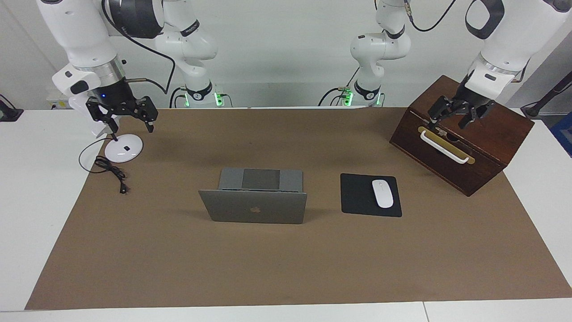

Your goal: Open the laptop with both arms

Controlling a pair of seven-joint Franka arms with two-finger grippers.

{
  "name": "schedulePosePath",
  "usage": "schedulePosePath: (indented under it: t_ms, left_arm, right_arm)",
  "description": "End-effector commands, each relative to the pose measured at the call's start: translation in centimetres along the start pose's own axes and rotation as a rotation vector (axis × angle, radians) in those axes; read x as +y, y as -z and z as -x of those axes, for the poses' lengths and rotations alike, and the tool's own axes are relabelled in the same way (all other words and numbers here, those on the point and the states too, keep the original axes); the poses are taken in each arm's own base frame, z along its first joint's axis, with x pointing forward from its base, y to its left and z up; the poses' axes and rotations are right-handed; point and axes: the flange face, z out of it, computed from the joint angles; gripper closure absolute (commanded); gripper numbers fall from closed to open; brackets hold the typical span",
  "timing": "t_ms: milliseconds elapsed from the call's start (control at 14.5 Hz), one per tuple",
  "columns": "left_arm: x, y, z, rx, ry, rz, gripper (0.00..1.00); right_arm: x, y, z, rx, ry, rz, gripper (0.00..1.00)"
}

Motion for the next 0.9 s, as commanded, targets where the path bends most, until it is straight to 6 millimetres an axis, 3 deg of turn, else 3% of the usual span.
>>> schedulePosePath:
  t_ms: [0,828]
  left_arm:
    - [-0.33,0.39,0.76,-0.018,-0.006,-0.031,0.00]
    - [-0.86,0.50,1.17,-0.050,-0.021,-0.080,0.00]
  right_arm:
    - [-0.32,-0.43,0.21,0.007,-0.013,-0.016,0.00]
    - [-0.35,-0.58,0.22,0.015,-0.009,-0.017,0.00]
